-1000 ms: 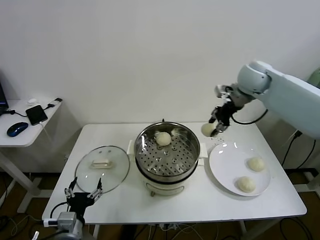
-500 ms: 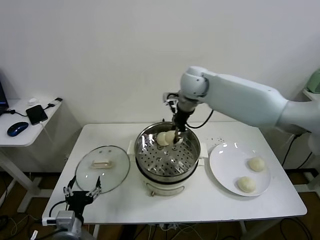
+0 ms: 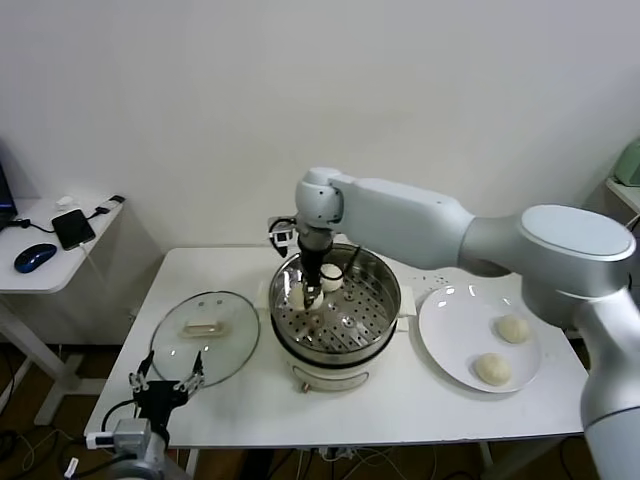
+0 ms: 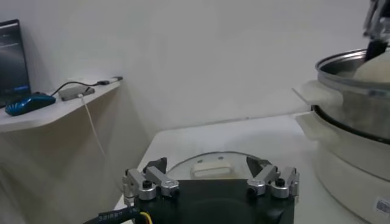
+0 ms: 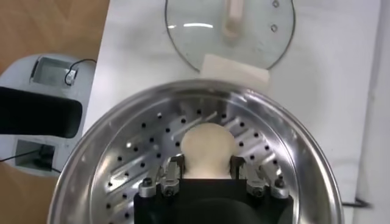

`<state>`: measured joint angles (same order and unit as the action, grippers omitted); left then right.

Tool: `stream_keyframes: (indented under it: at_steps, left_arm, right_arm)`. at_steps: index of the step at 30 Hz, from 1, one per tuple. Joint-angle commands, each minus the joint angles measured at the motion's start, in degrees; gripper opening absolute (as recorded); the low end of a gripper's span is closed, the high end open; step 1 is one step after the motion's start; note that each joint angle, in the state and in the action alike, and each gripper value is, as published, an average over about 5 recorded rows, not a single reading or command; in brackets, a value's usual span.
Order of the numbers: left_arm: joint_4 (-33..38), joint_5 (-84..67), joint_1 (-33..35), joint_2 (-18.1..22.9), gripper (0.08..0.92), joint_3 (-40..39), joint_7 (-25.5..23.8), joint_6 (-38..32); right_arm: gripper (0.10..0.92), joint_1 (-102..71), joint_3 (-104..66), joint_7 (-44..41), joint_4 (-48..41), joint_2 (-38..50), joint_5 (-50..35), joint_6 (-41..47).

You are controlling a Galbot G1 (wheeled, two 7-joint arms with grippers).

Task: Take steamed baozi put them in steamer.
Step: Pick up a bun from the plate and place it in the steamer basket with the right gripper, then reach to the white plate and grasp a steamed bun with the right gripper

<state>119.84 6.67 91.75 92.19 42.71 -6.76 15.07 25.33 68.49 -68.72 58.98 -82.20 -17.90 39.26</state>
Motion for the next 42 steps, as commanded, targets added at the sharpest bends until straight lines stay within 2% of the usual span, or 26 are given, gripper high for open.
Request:
stream_keyframes:
  at_steps: [1, 7, 17, 20, 27, 31, 36, 42]
  left_arm:
    - [-0.3, -0.1, -0.1, 0.0, 0.823, -0.1, 0.0, 0.0]
    - [-0.4, -0.2, -0.3, 0.3, 0.823, -0.2, 0.0, -0.1]
    - [0.1, -0.2, -0.2, 1.2, 0.823, -0.4, 0.0, 0.0]
    - [0.5, -0.3, 0.0, 1.4, 0.823, -0.4, -0.2, 0.1]
    - [1.6, -2.0, 0.9, 1.5, 0.823, -0.2, -0.7, 0.1]
    - [2.1, -2.5, 1.3, 1.6, 0.823, -0.3, -0.8, 0.1]
    - [2.7, -2.7, 2.1, 2.0, 0.823, -0.3, -0.8, 0.0]
    - [3.6, -3.3, 3.5, 2.3, 0.823, -0.4, -0.9, 0.1]
  right_arm:
    - [0.514, -2.9, 0.3, 0.9, -3.4, -4.2, 1.3, 0.6]
    - [0.529, -3.0, 0.3, 1.2, -2.2, -3.5, 1.2, 0.7]
    - [0.786, 0.7, -2.3, 1.0, 5.8, 4.7, 1.4, 1.1]
    - [0.817, 2.4, -4.3, -0.3, 9.9, 9.9, 2.0, 0.5]
    - [0.823, 5.6, -9.6, -5.3, 21.3, 27.3, 3.1, -4.4]
    - [0.823, 5.6, -11.6, -10.3, 25.5, 38.1, 5.8, -10.6]
    - [0.823, 1.2, -14.3, -14.2, 24.4, 48.7, 13.9, -21.7]
    - [0.823, -15.5, -27.7, -15.3, 21.9, 53.4, 23.1, -31.3]
